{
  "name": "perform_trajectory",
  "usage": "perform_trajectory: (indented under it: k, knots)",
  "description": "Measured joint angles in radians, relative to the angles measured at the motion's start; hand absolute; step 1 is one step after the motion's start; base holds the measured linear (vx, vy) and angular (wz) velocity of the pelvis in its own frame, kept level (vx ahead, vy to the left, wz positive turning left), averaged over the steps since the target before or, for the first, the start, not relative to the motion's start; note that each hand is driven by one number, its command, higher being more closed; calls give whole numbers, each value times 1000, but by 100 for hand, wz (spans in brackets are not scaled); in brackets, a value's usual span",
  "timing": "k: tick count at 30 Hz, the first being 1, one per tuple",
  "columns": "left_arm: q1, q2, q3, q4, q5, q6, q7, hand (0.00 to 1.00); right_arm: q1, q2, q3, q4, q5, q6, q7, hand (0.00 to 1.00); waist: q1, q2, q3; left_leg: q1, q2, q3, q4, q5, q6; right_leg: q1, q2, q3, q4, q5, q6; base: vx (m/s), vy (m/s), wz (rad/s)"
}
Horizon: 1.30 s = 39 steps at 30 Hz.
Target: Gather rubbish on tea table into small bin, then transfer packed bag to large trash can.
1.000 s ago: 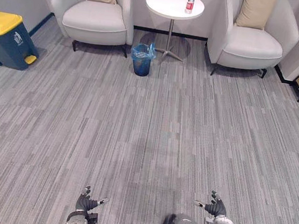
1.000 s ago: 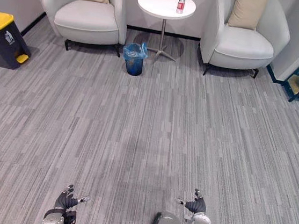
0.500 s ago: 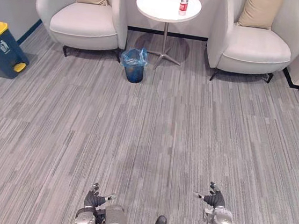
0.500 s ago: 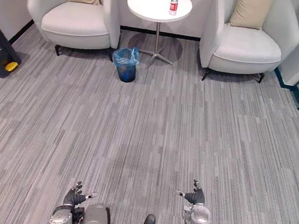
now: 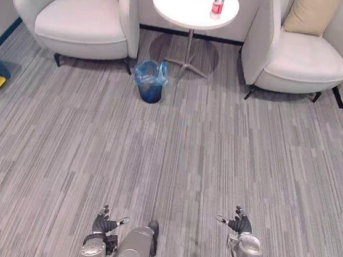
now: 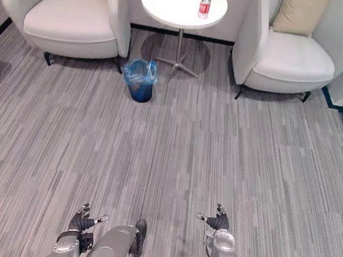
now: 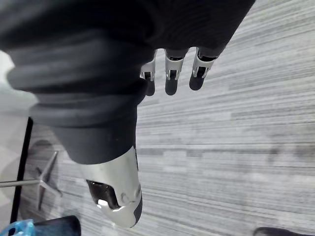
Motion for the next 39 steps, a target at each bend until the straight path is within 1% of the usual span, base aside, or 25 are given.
perform_trajectory:
  k: [3,5,6,7,8,10,12,13,14,16,18,20,21,23,24,25,26,27,28,30,32,34,35,37,39]
  knots:
    - [-13,-10,0,3,1,0,-1,0,0,-13,-3,0,0,0,0,0,-19,29,12,85,48,-8,-59,-5,-9,-95,79,-40,-297,28,-24,533,-79,7]
    - [-21,-14,0,5,3,0,-1,0,23,-20,-6,0,0,2,0,0,-23,35,11,137,68,-19,-71,-20,-57,-104,125,-28,-537,159,-29,459,-126,27]
    - [-20,-12,-1,12,6,-2,-2,0,44,-19,-8,0,0,2,0,0,-25,19,2,175,67,-30,-73,-50,-108,-94,134,-11,-664,286,-41,537,-192,29]
    - [-20,-12,-1,14,7,-2,-2,0,46,-18,-8,0,0,2,0,0,-26,17,1,177,66,-32,-73,-53,-114,-93,134,-8,-672,298,-43,689,-286,57]
    - [-26,-27,1,55,18,1,-2,0,72,-26,-16,3,0,5,1,0,-45,21,-22,227,80,-72,-67,-92,-159,-97,134,10,-611,438,-114,556,-254,58]
    - [-25,-47,1,59,30,-1,-2,0,71,-28,-32,0,0,4,0,0,-64,58,-46,165,143,-105,63,-81,-177,-81,172,-32,-596,368,-132,577,-266,48]
    - [-28,-58,3,59,34,1,-2,0,49,-28,-31,0,0,2,-1,0,-54,77,-45,50,193,-114,321,-33,-235,-21,222,-38,-653,349,-158,465,-252,3]
    - [-30,-59,3,57,36,0,-3,0,51,-28,-25,0,2,0,-2,0,-47,81,-44,-26,229,-119,518,4,-234,53,252,-41,-712,343,-166,352,-192,3]
    - [-30,-59,3,57,36,0,-3,0,56,-26,-22,-1,3,0,-3,0,-41,79,-40,-50,245,-109,595,-5,-225,94,264,-40,-738,339,-172,413,-199,8]
    - [-29,-63,3,52,35,0,-3,0,57,-22,-32,-1,11,-2,-5,0,-15,64,-31,-150,263,-48,712,-39,-168,214,273,-31,-790,312,-173,401,-177,-2]
    - [-28,-68,3,26,35,-1,-2,0,45,-29,-34,-1,21,-3,-5,0,-10,63,-30,-244,255,-8,632,-53,-154,243,271,-23,-809,302,-165,290,-37,-16]
    - [-31,-70,3,20,35,-1,-2,0,15,-28,-45,-1,22,-2,-6,0,-1,63,-18,-313,210,4,455,-54,-150,252,255,1,-814,291,-153,260,75,-29]
    - [-31,-76,2,20,35,0,-2,0,10,-25,-62,-2,22,-2,-7,0,9,58,-13,-314,161,2,284,-39,-161,262,233,18,-812,276,-135,237,148,-30]
    - [-22,-88,2,20,34,0,-1,0,18,-32,-65,-1,22,-2,-7,0,14,63,-12,-305,117,-6,50,35,-164,283,215,31,-811,244,-109,261,192,-21]
    - [-15,-87,3,20,34,0,-1,0,19,-32,-60,-1,22,-1,-8,0,23,85,-17,-284,114,-12,-15,134,-155,302,217,51,-805,221,-87,384,277,-36]
    - [-9,-78,4,20,32,0,0,0,21,-24,-48,-1,21,0,-7,0,40,77,-18,-260,102,-9,-27,202,-111,314,207,73,-792,196,-60,396,267,-39]
    - [-8,-72,4,19,30,0,0,0,20,-19,-43,-1,21,0,-7,0,42,65,-19,-260,92,-9,-13,200,-103,318,197,81,-785,186,-51,339,193,-20]
    - [-10,-61,11,18,27,-1,0,0,18,-13,-27,-1,19,0,-6,0,43,41,-21,-267,71,-6,25,167,-64,326,173,80,-772,159,-31,288,124,0]
    - [-10,-54,11,19,27,0,0,0,18,-9,-25,-1,18,0,-6,0,46,24,-22,-265,57,2,50,133,-60,321,150,83,-730,134,-11,370,146,-6]
    - [-9,-52,10,19,23,3,-1,0,18,-6,-23,0,6,0,-5,0,48,10,-23,-225,35,23,66,76,-46,259,106,118,-524,75,37,371,151,-16]
    - [3,-41,-3,19,24,3,-2,0,19,4,-7,0,-3,0,-2,0,39,6,-26,-143,15,32,45,38,-28,171,50,118,-235,94,106,434,154,-4]
    - [0,-25,-31,18,24,3,-3,0,41,16,-2,3,-12,1,0,0,36,-4,-29,-63,-2,27,21,11,-2,119,9,102,-48,86,96,431,70,9]
    - [2,-14,-37,19,24,4,-3,0,42,20,0,18,-23,2,0,0,29,-3,-30,-18,-3,22,8,2,-3,92,-4,74,-1,58,60,431,14,29]
    - [-2,-14,-39,19,24,4,-3,0,35,19,8,27,-33,2,1,0,3,-1,-31,37,6,-1,-26,-3,-3,32,4,7,-49,14,13,522,-41,35]
    - [-10,-16,-37,19,25,5,-3,0,31,14,8,27,-38,2,1,0,-7,19,-24,72,43,-4,-40,-4,-5,-29,56,-13,-180,9,-6,417,-89,13]
